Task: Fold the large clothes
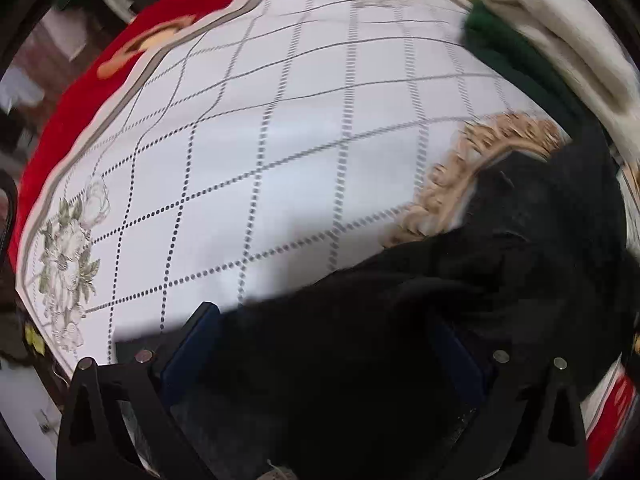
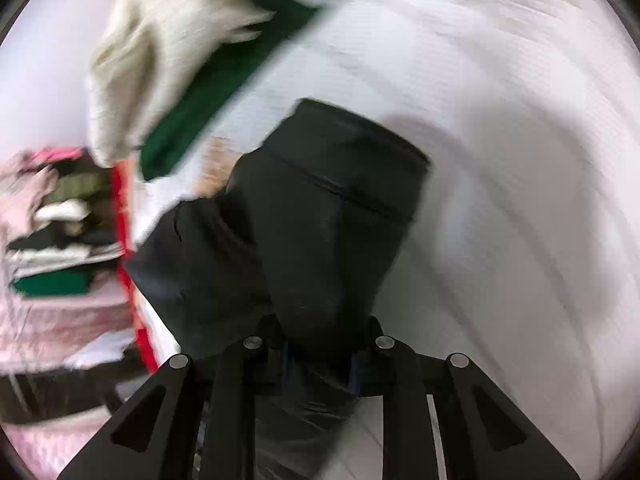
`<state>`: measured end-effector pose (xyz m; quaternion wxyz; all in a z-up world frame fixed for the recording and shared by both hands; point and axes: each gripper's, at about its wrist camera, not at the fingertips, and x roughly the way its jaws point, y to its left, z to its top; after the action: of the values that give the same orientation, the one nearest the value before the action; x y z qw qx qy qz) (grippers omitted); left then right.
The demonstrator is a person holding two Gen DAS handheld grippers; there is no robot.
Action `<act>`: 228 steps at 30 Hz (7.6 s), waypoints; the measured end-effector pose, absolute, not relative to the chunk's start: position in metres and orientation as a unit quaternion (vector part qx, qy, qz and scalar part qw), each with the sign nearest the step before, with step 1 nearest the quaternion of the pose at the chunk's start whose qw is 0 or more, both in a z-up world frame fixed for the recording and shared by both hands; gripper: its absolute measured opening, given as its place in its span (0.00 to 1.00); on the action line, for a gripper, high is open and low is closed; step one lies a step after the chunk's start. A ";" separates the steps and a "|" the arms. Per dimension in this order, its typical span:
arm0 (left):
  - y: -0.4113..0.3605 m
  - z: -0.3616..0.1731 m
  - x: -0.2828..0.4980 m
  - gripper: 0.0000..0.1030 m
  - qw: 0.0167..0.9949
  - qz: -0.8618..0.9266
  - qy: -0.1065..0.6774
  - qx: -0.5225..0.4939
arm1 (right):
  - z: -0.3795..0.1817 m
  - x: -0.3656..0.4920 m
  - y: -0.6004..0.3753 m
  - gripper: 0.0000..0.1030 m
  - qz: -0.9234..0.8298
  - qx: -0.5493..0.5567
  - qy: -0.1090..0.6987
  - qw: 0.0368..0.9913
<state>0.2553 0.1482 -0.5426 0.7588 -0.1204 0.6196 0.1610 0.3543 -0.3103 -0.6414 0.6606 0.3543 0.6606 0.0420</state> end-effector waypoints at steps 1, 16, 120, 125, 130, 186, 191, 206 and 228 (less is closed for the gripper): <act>0.141 -0.539 0.252 1.00 0.761 0.154 0.620 -0.114 | -0.644 0.341 -0.320 0.24 0.028 0.349 0.674 0.651; 0.085 -0.564 0.282 1.00 0.741 0.176 0.636 -0.124 | -0.551 0.337 -0.240 0.41 0.164 0.122 0.697 0.687; 0.150 -0.498 0.233 1.00 0.770 0.188 0.551 -0.260 | -0.545 0.337 -0.180 0.19 0.329 0.428 0.532 0.652; 0.205 -0.476 0.167 1.00 0.756 0.277 0.524 -0.277 | -0.585 0.314 -0.082 0.19 0.383 0.364 0.602 0.598; 0.227 -0.465 0.137 1.00 0.750 0.327 0.501 -0.283 | -0.652 0.284 -0.006 0.29 0.370 0.265 0.715 0.532; 0.167 -0.573 0.183 1.00 0.743 0.272 0.574 -0.212 | -0.738 0.389 -0.085 0.85 0.412 0.267 0.743 0.455; 0.166 -0.576 0.187 1.00 0.744 0.265 0.581 -0.199 | -0.724 0.380 -0.068 0.67 0.413 0.249 0.738 0.472; 0.113 -0.541 0.173 1.00 0.750 0.265 0.580 -0.176 | -0.622 0.324 -0.253 0.82 0.134 0.232 0.717 0.643; 0.160 -0.538 0.085 1.00 0.692 0.275 0.491 -0.452 | -0.580 0.389 -0.129 0.71 0.250 0.120 0.700 0.658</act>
<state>0.0848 0.1598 -0.5381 0.6922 -0.4520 0.4907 0.2753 0.3893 -0.1294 -0.5797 0.6583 0.1202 0.6999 0.2496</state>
